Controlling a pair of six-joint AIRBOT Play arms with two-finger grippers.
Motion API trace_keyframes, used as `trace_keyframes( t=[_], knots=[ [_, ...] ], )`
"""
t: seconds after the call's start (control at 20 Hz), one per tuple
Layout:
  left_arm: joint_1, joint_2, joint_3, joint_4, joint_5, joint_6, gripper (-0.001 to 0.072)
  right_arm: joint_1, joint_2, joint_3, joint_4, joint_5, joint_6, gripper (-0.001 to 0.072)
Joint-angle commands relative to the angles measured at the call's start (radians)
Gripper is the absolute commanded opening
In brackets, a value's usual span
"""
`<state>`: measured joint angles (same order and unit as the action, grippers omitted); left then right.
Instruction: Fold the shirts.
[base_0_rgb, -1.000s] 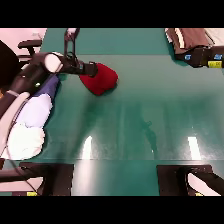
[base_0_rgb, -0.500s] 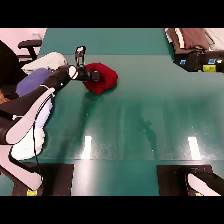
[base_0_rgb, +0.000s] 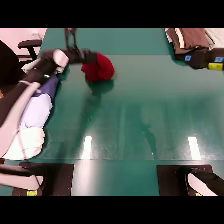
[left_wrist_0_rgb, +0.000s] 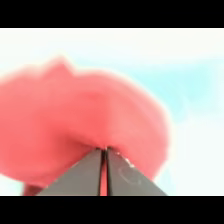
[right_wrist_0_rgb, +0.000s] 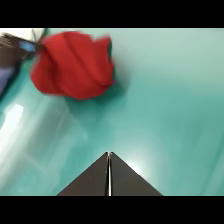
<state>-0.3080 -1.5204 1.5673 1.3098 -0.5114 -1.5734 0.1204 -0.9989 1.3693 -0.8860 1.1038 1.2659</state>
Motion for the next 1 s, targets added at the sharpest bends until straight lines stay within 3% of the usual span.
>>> trace_keyframes(
  t=[0.0,0.2,0.35,0.45,0.5,0.55,0.6,0.8,0.9,0.95],
  knots=[
    [-0.005,0.269,0.044,0.031,-0.045,0.096,0.0022,-0.035,0.059,0.066,-0.005,-0.032,0.000,0.0015],
    [-0.115,0.486,0.044,0.033,-0.202,0.145,0.0022,-0.088,0.063,0.229,-0.005,-0.014,0.001,0.0015],
    [-0.264,0.462,0.022,0.033,-0.367,0.153,0.0023,-0.099,0.032,0.330,-0.006,0.035,0.040,0.0015],
    [-0.343,0.394,-0.019,0.026,-0.388,0.153,0.0027,-0.097,0.002,0.381,-0.003,0.073,0.064,0.0015],
    [-0.370,0.352,-0.035,0.018,-0.383,0.153,0.0175,-0.097,-0.014,0.403,-0.003,0.099,0.078,0.0015],
    [-0.389,0.301,-0.040,0.011,-0.378,0.148,0.0513,-0.097,-0.024,0.417,-0.003,0.124,0.095,0.0015],
    [-0.392,0.256,-0.040,0.003,-0.370,0.132,0.0566,-0.097,-0.032,0.427,-0.003,0.150,0.109,0.0015],
    [-0.229,0.225,-0.038,0.016,-0.404,0.130,0.0562,-0.097,-0.034,0.413,-0.002,0.203,0.116,0.0015],
    [-0.082,0.226,-0.042,0.017,-0.536,0.130,0.0560,-0.097,-0.011,0.372,-0.002,0.205,0.115,0.0015],
    [-0.007,0.226,-0.061,0.015,-0.590,0.130,0.0517,-0.097,0.002,0.348,-0.002,0.204,0.115,0.0015]
  ],
)
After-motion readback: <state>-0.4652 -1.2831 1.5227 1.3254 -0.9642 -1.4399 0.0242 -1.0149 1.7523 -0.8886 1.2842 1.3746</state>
